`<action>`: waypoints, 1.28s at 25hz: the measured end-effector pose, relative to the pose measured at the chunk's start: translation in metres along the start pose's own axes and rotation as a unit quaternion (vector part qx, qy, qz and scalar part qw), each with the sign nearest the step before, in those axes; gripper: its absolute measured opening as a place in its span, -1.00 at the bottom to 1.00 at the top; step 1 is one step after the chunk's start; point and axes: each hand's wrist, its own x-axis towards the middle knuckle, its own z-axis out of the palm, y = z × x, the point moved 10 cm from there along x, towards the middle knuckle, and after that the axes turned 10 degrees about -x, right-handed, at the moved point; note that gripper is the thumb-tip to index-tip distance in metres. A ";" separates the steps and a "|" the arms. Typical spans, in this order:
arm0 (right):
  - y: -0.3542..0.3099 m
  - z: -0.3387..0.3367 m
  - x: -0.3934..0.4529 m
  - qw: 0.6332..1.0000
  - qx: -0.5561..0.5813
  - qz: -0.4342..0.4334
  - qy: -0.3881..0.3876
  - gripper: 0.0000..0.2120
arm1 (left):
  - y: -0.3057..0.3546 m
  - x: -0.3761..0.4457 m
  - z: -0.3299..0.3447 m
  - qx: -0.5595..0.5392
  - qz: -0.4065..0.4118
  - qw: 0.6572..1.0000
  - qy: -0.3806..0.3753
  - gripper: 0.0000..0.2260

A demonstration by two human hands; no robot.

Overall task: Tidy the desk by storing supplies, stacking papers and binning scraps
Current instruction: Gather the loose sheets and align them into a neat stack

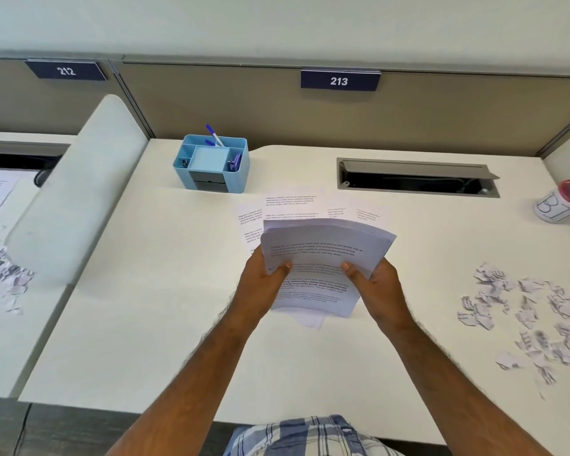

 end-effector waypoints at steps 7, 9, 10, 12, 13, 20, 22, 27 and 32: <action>-0.015 -0.006 0.003 0.999 0.026 -0.034 0.022 -0.66 | 0.012 0.003 -0.009 -0.026 0.020 0.999 0.026 -0.61; -0.014 -0.004 0.004 0.999 0.025 -0.028 0.023 -0.60 | 0.012 0.004 -0.009 -0.023 0.022 0.999 0.015 -0.60; -0.013 -0.003 0.004 0.999 0.023 -0.028 0.022 -0.59 | 0.012 0.004 -0.008 -0.021 0.023 0.999 0.010 -0.60; -0.014 -0.003 0.004 0.999 0.020 -0.031 0.023 -0.58 | 0.012 0.003 -0.008 -0.015 0.024 1.000 0.007 -0.63; -0.015 -0.005 0.003 0.999 0.019 -0.034 0.025 -0.58 | 0.011 0.003 -0.008 -0.014 0.026 1.000 0.007 -0.65; 0.012 -0.002 0.000 1.000 0.014 -0.009 0.023 -0.53 | -0.015 0.000 0.002 0.011 0.002 1.000 -0.022 -0.69; 0.019 0.004 -0.001 1.000 0.014 -0.008 0.006 -0.52 | -0.025 0.002 0.003 0.016 -0.013 0.999 -0.026 -0.70; 0.023 0.003 0.001 1.000 -0.007 -0.001 0.012 -0.65 | -0.024 0.007 0.004 0.002 -0.016 1.000 -0.015 -0.79; 0.032 -0.007 0.007 1.000 -0.023 0.002 0.022 -0.63 | -0.031 0.021 0.015 -0.046 -0.059 0.997 0.001 -0.81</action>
